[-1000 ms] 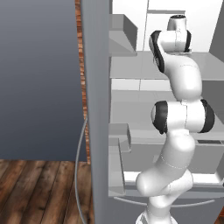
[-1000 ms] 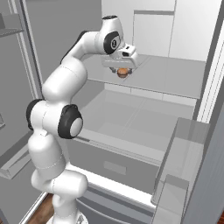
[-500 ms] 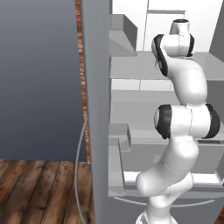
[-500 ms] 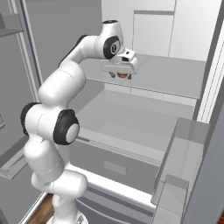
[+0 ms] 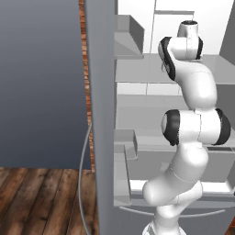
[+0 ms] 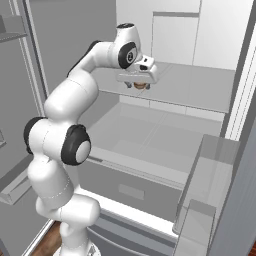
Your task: Pick the tangerine and mango from the fridge and place them inside the tupperware on the counter.
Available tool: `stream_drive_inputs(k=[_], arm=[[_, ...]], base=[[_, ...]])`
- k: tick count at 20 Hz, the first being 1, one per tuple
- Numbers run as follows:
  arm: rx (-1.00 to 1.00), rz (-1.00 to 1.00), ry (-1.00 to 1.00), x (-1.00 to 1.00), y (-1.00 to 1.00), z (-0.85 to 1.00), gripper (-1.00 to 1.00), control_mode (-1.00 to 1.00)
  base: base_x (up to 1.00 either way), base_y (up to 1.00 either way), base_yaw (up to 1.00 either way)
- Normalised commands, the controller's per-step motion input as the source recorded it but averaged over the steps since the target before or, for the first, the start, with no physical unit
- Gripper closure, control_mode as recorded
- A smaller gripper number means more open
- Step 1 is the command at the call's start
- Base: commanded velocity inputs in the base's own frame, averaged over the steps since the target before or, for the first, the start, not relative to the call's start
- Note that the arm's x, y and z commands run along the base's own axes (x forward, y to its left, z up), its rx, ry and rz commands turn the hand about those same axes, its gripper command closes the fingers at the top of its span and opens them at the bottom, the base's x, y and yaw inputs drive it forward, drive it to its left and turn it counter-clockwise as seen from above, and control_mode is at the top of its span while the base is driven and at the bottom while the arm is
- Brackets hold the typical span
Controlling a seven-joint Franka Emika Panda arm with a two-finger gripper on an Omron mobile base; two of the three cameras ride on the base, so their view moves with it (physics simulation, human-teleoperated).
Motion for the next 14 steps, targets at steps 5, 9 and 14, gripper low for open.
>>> stream_drive_inputs(k=[5,9,14], arm=[[0.00,0.05,0.00,0.11,0.00,-0.04,-1.00,-1.00],[0.00,0.04,0.00,0.10,0.00,-0.08,-1.00,-1.00],[0.00,0.02,0.00,0.03,0.00,-0.11,1.00,-1.00]], base=[[0.00,0.00,0.00],[0.00,0.00,0.00],[0.00,0.00,0.00]])
